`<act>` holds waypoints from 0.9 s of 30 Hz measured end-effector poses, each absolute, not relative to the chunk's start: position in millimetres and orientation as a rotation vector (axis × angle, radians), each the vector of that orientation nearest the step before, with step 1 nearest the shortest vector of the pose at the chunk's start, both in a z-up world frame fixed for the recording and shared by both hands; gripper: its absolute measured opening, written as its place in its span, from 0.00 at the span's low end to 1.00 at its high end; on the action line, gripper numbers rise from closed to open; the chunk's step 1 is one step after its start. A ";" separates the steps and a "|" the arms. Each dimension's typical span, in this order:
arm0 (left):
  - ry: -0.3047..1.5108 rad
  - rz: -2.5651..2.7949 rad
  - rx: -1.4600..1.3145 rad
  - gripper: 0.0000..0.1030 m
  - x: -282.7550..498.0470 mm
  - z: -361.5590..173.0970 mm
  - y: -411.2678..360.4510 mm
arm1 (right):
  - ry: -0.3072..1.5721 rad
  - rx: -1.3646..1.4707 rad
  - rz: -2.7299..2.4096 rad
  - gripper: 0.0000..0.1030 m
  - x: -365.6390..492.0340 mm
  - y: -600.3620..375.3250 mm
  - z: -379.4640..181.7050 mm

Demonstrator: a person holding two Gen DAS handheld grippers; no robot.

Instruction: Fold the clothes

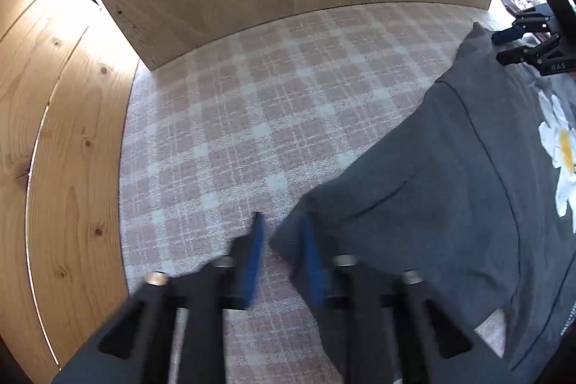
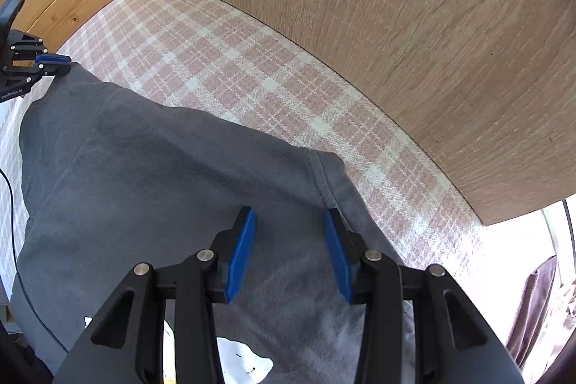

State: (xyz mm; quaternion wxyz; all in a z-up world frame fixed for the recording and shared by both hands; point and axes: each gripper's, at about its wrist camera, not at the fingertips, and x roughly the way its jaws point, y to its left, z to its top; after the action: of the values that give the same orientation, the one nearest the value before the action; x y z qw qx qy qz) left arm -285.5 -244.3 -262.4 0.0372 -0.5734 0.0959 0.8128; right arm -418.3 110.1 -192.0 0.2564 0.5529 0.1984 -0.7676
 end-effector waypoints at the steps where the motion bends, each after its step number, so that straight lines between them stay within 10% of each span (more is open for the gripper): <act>1: 0.297 2.530 -1.737 0.02 -284.0 -254.9 -246.6 | 0.538 1.499 -2.083 0.38 -419.0 110.6 -192.4; 5: 0.362 2.731 -1.699 0.08 -273.7 -224.8 -258.7 | 0.526 1.506 -2.098 0.38 -421.5 112.0 -188.4; 9: 0.331 2.727 -1.699 0.42 -246.5 -209.3 -266.5 | 0.466 1.485 -2.136 0.38 -423.7 114.0 -172.0; 16: -0.063 2.663 -1.714 0.41 -170.3 -214.9 -258.4 | 0.687 1.483 -2.107 0.38 -417.1 107.3 -183.1; 27: -0.206 2.614 -1.669 0.35 -141.3 -248.7 -232.4 | 0.662 1.215 -1.763 0.40 -389.4 -2.8 -99.8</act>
State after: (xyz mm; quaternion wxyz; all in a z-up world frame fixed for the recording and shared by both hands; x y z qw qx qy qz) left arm -141.3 -232.4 -248.7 0.0165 -0.5368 -0.0662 0.8409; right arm -389.4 -2.8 -99.8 0.4353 0.4881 0.2659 -0.7082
